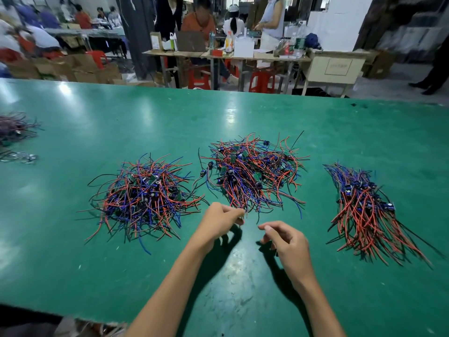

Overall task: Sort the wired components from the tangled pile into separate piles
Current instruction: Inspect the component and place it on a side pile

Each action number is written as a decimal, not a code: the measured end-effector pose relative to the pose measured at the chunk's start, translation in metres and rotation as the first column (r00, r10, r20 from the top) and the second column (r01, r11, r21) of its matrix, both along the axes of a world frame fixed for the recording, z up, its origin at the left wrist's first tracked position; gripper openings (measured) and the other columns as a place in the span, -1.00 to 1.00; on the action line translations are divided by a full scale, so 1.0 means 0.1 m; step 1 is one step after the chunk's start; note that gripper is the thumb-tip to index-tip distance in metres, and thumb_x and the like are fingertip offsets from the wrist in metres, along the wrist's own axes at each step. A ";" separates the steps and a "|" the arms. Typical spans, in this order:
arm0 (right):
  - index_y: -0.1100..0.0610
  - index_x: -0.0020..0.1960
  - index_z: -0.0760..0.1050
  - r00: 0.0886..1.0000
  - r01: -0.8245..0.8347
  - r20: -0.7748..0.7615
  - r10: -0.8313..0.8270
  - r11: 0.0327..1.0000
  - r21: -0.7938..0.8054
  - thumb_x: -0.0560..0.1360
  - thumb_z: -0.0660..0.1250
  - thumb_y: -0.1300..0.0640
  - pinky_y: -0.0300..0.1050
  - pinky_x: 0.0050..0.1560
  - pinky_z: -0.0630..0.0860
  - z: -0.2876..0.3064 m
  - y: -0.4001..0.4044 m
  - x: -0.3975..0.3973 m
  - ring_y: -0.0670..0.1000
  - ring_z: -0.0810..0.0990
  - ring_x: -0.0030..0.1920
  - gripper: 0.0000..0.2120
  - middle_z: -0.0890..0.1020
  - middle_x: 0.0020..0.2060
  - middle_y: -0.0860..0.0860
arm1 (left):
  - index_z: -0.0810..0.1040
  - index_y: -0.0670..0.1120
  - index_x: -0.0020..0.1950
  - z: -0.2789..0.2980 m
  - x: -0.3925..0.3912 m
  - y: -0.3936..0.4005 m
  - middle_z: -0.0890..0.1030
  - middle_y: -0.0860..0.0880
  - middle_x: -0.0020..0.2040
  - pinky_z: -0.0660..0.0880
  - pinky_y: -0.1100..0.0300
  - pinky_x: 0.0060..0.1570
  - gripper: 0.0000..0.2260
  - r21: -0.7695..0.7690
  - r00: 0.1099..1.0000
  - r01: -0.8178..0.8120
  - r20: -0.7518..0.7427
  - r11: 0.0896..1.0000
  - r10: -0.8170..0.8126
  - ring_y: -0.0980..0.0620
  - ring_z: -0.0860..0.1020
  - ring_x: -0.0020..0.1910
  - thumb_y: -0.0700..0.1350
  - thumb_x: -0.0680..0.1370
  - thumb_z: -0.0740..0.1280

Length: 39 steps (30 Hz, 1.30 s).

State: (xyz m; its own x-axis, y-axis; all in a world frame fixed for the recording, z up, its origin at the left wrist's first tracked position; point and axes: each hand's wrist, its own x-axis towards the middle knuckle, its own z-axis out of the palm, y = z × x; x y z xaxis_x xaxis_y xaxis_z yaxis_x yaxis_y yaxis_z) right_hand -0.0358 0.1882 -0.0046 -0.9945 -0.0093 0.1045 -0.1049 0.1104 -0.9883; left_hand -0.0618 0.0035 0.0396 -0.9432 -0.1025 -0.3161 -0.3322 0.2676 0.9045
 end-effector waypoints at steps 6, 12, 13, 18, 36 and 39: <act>-0.08 -0.07 0.74 0.999 0.000 0.050 -0.004 0.995 0.096 0.70 0.20 -0.02 0.04 -0.05 0.59 -0.04 -0.03 -0.04 0.08 0.71 -0.16 -0.65 0.75 -0.25 -0.01 | 0.72 -0.11 -0.22 -0.02 0.33 0.38 0.70 -0.08 -0.23 0.23 0.33 -0.47 -0.80 0.132 0.963 0.268 -0.030 0.954 -0.267 0.16 0.27 -0.51 -0.10 0.56 0.40; 0.06 -0.15 0.69 0.992 -0.120 0.031 0.121 0.992 -0.029 0.55 0.36 -0.02 -0.01 -0.20 0.54 0.01 0.00 0.02 0.04 0.64 -0.25 -0.78 0.72 -0.26 0.09 | 0.70 -0.06 -0.16 -0.10 0.35 0.21 0.73 -0.06 -0.18 0.39 0.32 -0.45 -0.85 0.152 0.878 0.478 -0.046 0.865 -0.477 0.12 0.51 -0.39 -0.07 0.57 0.43; 0.07 -0.14 0.68 0.990 -0.137 0.023 0.137 0.990 -0.039 0.58 0.38 0.05 -0.01 -0.19 0.53 0.01 0.00 0.02 0.02 0.62 -0.25 -0.82 0.71 -0.26 0.10 | 0.71 -0.06 -0.13 -0.11 0.33 0.15 0.73 -0.09 -0.13 0.43 0.31 -0.44 -0.85 0.188 0.879 0.475 -0.046 0.860 -0.475 0.10 0.56 -0.35 -0.05 0.59 0.42; 0.07 -0.14 0.66 0.989 -0.145 -0.026 0.144 0.987 -0.074 0.61 0.36 0.26 -0.12 -0.24 0.49 0.01 0.02 0.02 -0.02 0.56 -0.27 -0.80 0.73 -0.19 0.09 | 0.62 -0.20 0.07 -0.22 0.24 0.05 0.71 -0.20 0.06 0.61 0.21 -0.20 -0.79 0.499 0.979 0.197 -0.057 0.844 -0.195 -0.08 0.70 -0.12 -0.07 0.66 0.29; -0.07 -0.10 0.73 0.990 -0.127 -0.036 0.137 0.970 0.208 0.58 0.43 0.08 -0.30 -0.38 0.32 -0.02 -0.04 0.08 -0.16 0.47 -0.47 -0.87 0.63 -0.46 0.06 | 0.58 -0.06 0.16 -0.35 0.29 -0.04 0.72 -0.19 0.05 0.54 0.14 0.15 -0.56 0.667 0.903 -0.088 -0.260 0.740 0.343 -0.05 0.68 0.08 -0.03 0.36 0.63; -0.03 -0.07 0.73 0.984 -0.171 -0.018 0.176 0.972 0.163 0.56 0.47 0.07 -0.26 -0.33 0.41 0.00 -0.01 0.10 -0.08 0.55 -0.42 -0.93 0.66 -0.44 0.08 | 0.56 -0.09 0.17 -0.31 0.31 -0.01 0.72 -0.24 0.03 0.59 0.12 0.05 -0.60 0.683 0.887 -0.075 -0.288 0.727 0.362 -0.17 0.69 0.07 -0.09 0.40 0.58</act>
State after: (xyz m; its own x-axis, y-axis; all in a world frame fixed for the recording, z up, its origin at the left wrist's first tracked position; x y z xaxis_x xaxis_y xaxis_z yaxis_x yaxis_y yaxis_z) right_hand -0.0260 0.1871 -0.0042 -0.9723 -0.2006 0.1197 -0.1679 0.2438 -0.9552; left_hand -0.0304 0.0029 0.0083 -0.9729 -0.2311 -0.0111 0.0977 -0.4537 0.8858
